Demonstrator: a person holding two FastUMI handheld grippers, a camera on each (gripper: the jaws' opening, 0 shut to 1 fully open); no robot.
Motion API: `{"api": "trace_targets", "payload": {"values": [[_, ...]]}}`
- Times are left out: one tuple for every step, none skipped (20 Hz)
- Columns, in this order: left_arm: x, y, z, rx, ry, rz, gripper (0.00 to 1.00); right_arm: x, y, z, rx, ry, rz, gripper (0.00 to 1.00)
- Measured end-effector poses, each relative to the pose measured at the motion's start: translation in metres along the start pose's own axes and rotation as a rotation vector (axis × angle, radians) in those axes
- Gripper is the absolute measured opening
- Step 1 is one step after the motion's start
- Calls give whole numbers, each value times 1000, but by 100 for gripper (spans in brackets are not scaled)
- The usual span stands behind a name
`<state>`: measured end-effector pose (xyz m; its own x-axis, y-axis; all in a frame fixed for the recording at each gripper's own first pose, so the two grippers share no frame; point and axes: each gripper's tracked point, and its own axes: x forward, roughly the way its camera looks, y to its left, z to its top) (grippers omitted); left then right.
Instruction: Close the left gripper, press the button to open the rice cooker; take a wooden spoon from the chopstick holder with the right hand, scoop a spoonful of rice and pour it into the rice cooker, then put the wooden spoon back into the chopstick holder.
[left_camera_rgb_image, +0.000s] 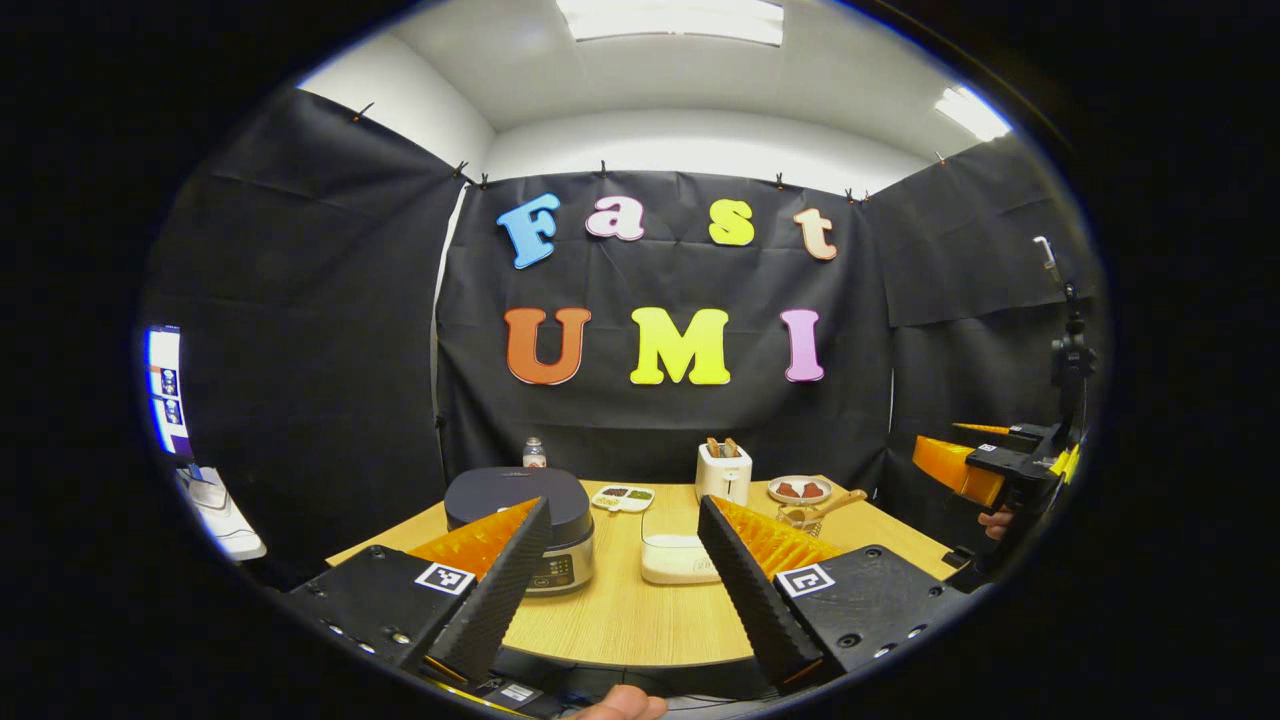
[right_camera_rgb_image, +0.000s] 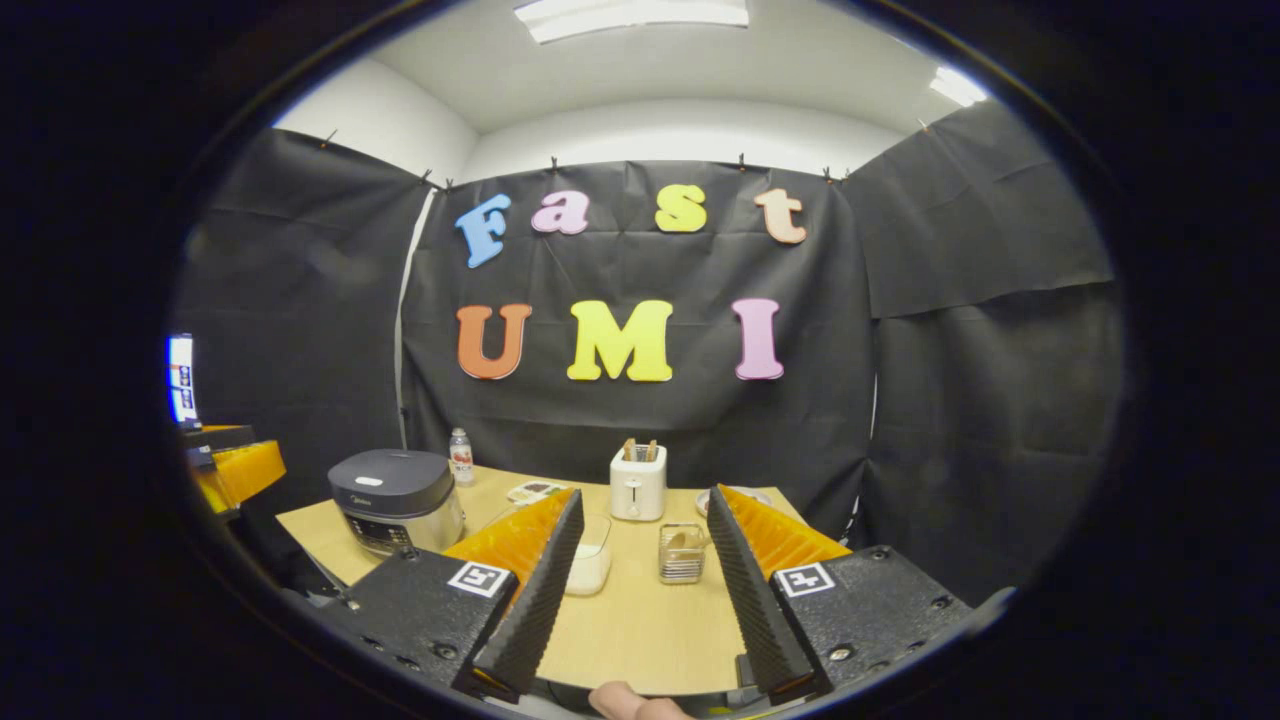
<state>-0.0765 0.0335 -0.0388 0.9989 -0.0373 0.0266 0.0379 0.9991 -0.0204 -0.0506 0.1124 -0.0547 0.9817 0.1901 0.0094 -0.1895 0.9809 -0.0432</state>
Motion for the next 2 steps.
{"api": "trace_targets", "payload": {"values": [[1, 1, 0, -2, 1, 2, 94, -1, -1, 0, -1, -3, -1, 82], [2, 5, 1, -4, -4, 9, 94, -2, -2, 1, -2, -5, -4, 81]]}}
